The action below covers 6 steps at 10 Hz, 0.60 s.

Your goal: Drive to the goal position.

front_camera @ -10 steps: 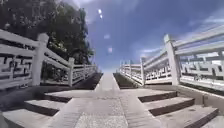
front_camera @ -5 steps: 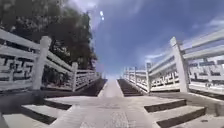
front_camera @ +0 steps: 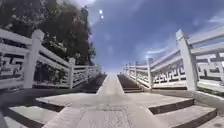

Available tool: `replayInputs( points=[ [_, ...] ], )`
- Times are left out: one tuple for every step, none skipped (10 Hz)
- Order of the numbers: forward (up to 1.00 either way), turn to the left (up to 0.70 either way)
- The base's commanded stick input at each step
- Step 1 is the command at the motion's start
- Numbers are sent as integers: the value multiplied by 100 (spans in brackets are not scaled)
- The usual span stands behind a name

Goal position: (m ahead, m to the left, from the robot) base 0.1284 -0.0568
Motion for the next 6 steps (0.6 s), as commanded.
replayInputs(
  points=[
    [45, 0],
    [45, 0],
    [45, 0],
    [45, 0],
    [45, 0],
    [45, 0]
  ],
)
